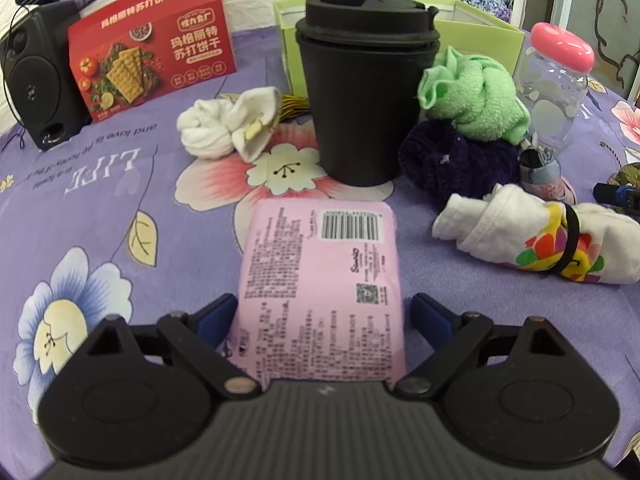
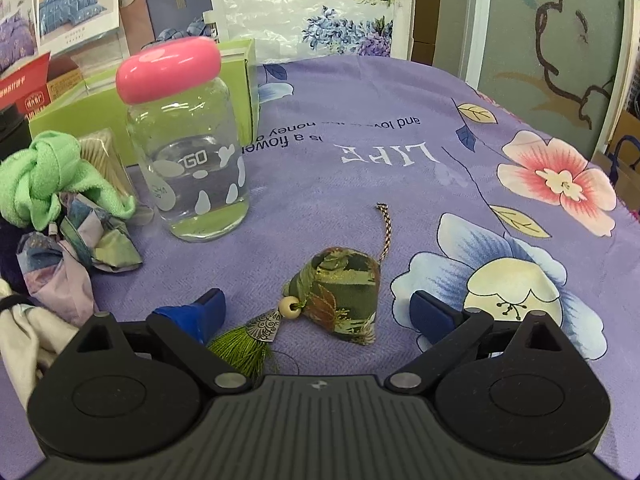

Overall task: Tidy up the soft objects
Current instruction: 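Close the right tool on the pouch while the left tool grips the pink package, then carry both items into the lime-green box and open both tools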

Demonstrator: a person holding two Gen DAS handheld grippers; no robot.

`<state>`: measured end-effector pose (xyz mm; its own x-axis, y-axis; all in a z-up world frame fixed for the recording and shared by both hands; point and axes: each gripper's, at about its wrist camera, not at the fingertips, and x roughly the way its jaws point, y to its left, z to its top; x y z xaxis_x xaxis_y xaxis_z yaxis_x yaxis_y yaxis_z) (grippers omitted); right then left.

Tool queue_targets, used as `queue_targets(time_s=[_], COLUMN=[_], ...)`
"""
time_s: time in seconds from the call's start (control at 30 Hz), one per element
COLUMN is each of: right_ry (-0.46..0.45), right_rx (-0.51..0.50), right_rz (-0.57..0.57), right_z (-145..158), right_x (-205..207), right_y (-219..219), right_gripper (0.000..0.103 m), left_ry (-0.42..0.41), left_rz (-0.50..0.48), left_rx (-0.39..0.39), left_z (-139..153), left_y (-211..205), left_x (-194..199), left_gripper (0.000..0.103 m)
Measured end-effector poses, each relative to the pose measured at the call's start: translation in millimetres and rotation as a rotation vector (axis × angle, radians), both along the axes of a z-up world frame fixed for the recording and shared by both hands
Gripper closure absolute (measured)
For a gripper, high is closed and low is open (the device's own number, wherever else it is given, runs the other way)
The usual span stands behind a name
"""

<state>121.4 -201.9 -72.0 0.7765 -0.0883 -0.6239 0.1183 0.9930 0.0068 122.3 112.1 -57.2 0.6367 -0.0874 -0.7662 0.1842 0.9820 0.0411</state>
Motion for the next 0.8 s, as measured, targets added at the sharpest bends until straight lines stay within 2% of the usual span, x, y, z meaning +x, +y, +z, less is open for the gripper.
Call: queue_targets(time_s=[0.1,0.17,0.2,0.23,0.27,0.33,0.57,0.7,0.8], right_ry=[-0.006,-0.005,-0.007,-0.013,-0.027,-0.045,-0.132,-0.204,-0.267], right_rx=[0.019,0.002,0.001,0.000,-0.009,0.016,0.049,0.073,0.083], right_rz=[0.012,0.029,0.039,0.053,0.060,0.063,0.137,0.187,0.240], right_z=[1.2,1.0,1.5,2.5,4.4,9.4,38.1,58.8,85.8], right_x=[0.3,2.4,2.4,1.5,-2.6,-8.1,-43.6,-50.7,-46.7], right_y=[-3.7,-4.3,-4.2,-3.8,-3.4,-7.8,-2.5,7.7,13.9], right_gripper=[0.022,0.026,0.035,0.063,0.078,0.079,0.080,0.080,0.079], left_ry=[0.009,0.004,0.001,0.005,0.005,0.002,-0.044,-0.058,-0.090], left_rz=[0.002,-0.010,-0.012,-0.003,0.007,0.025,0.092,0.089,0.074], left_rx=[-0.002,-0.003,-0.003,0.004,0.009,0.000,-0.095,-0.149,-0.166], left_z=[1.0,4.8,7.4,9.2,10.5,15.1,53.1,78.5,107.3], left_y=[-0.3,-1.9,-2.5,-3.2,-3.5,-0.8,19.7,25.3,26.7], left_x=[0.4,-2.4,-4.0,-5.5,-7.7,-13.6,-30.7,-30.9,-18.8], left_gripper=[0.014,0.030,0.038,0.040,0.042,0.047,0.047,0.047,0.047])
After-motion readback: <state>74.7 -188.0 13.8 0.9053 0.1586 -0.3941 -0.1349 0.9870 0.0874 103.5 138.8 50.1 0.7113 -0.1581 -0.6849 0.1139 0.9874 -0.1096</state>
